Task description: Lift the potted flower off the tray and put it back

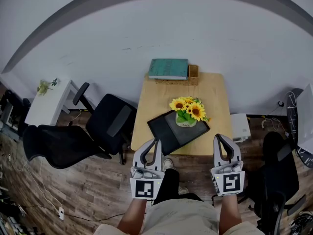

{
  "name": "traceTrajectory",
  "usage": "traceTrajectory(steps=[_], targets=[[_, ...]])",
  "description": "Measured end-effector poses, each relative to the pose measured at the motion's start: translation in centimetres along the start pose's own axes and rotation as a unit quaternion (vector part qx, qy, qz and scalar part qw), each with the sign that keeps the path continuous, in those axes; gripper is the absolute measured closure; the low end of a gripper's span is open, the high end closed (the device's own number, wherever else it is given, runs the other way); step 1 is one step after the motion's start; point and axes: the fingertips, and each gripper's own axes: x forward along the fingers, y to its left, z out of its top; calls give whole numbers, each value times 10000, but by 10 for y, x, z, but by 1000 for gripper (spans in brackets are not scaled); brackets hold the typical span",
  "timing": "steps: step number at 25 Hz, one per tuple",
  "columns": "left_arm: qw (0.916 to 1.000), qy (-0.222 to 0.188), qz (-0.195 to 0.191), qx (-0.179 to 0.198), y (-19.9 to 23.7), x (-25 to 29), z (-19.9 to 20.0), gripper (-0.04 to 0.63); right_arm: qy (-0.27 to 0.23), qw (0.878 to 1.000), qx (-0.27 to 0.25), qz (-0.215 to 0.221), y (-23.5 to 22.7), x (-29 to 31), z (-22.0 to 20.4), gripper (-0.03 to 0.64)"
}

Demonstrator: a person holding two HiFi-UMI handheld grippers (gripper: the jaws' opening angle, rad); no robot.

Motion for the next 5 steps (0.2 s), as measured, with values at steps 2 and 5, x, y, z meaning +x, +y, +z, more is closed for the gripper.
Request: traceTrajectory(steps=[2,5], targets=[[10000,-3,17,-22,0,0,1,588,-3,10000,40,-24,-2,-1,0,598],[10000,-7,23,-29,-1,0,1,588,12,10000,60,-41,-3,-2,-1,598]])
